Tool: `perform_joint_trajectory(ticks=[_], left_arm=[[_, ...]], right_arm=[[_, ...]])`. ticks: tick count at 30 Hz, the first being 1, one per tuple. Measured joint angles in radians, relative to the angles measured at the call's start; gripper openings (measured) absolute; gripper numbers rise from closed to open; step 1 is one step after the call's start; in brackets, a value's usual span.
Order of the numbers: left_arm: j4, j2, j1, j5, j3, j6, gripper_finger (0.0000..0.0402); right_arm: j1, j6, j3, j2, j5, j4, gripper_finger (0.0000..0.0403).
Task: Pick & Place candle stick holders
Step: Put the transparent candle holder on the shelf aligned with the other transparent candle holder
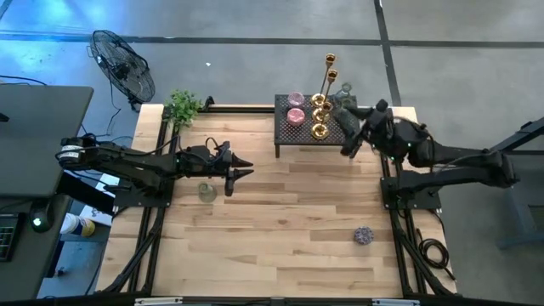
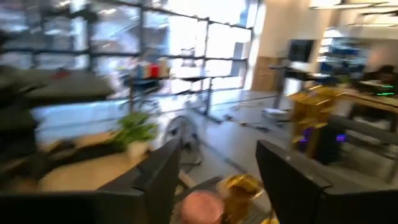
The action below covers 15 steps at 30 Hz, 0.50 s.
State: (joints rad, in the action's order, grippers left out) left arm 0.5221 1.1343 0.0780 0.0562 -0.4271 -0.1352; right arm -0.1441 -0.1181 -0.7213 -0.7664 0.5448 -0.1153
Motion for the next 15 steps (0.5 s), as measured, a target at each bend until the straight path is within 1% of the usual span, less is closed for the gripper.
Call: perform_joint_trajectory(ticks=[2,5,7,8,11,13,15], left_arm=[[-0.005,0.000,0.000,0.009,0.000,0.000,0.0099],[-0.004,0.000,0.000,0.000,0.000,0.014,0.0099],[-0.027,-0.001,0.000,-0.019,-0.013,0.020,0.0099],[-0.069,-0.008,0.000,-0.028,-0.032,0.020,0.0097],[-0.306,-0.032,-0.010,-0.044,-0.138,0.036,0.0079],[-0.532,-0.038,-0.037,0.000,-0.233,0.063,0.0058],[-0.758,-0.037,-0.079,0.048,-0.343,0.083,0.0033]], right_arm=[[0.066,0.005,0.021,0.017,0.001,0.037,0.0179],[0.166,0.007,0.093,0.026,0.002,0.037,0.0125],[0.228,0.000,0.157,0.027,0.012,-0.006,0.0085],[0.256,-0.006,0.193,0.027,0.021,-0.039,0.0066],[0.334,-0.018,0.306,0.025,0.045,-0.179,0.0014],[0.378,-0.017,0.380,0.025,0.050,-0.299,0.0007],[0.415,-0.017,0.450,0.025,0.050,-0.436,0.0018]])
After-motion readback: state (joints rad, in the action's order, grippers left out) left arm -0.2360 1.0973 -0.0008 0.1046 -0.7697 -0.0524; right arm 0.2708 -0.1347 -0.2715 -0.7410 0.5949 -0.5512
